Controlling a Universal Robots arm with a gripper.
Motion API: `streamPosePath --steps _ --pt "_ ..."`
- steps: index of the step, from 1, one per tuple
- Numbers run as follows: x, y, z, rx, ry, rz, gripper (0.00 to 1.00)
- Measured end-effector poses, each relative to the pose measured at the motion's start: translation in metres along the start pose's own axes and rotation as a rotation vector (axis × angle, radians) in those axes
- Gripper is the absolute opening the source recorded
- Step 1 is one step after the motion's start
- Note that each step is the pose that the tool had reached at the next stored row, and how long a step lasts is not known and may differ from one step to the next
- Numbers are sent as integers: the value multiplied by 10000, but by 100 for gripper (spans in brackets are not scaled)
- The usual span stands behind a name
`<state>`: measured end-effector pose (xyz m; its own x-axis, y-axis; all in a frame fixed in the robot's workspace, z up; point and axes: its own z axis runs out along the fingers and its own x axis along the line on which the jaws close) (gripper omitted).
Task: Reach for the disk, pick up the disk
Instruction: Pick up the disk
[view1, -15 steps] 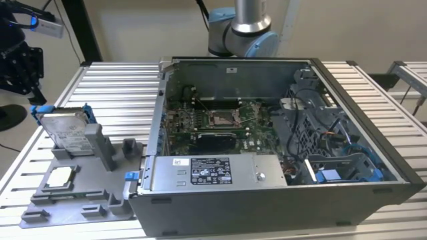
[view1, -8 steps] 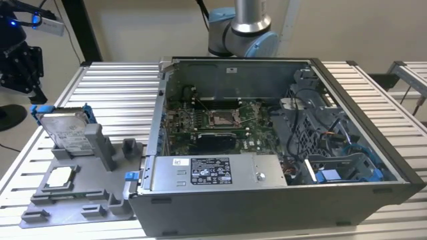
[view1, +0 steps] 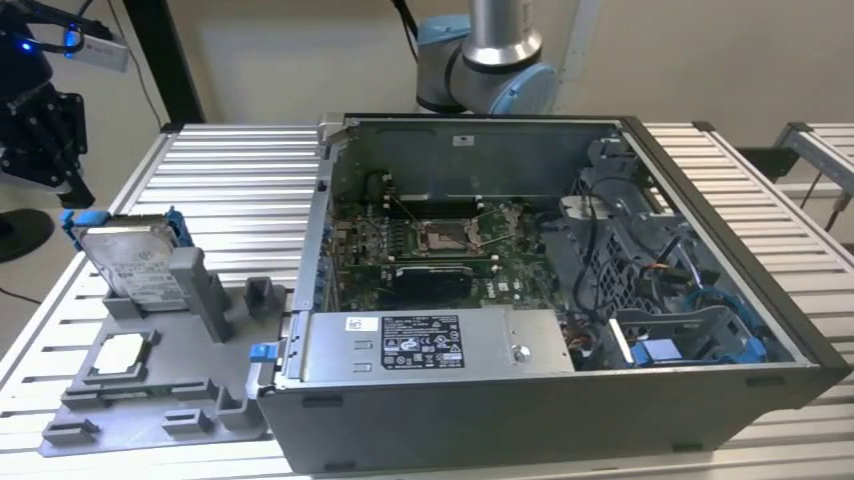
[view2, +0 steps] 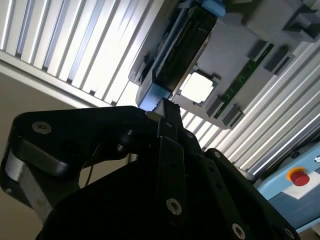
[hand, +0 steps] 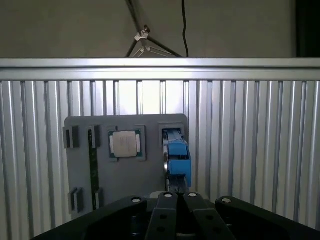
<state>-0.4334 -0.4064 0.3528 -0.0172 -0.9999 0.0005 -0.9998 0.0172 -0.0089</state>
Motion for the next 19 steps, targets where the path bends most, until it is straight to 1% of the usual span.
streamPosePath --steps 3,4,16,19 --pt "0 0 0 0 0 -1 0" --pt "0 0 0 0 0 -1 100" --pt "0 1 0 1 0 -4 100" --pt "0 2 11 1 0 -4 100"
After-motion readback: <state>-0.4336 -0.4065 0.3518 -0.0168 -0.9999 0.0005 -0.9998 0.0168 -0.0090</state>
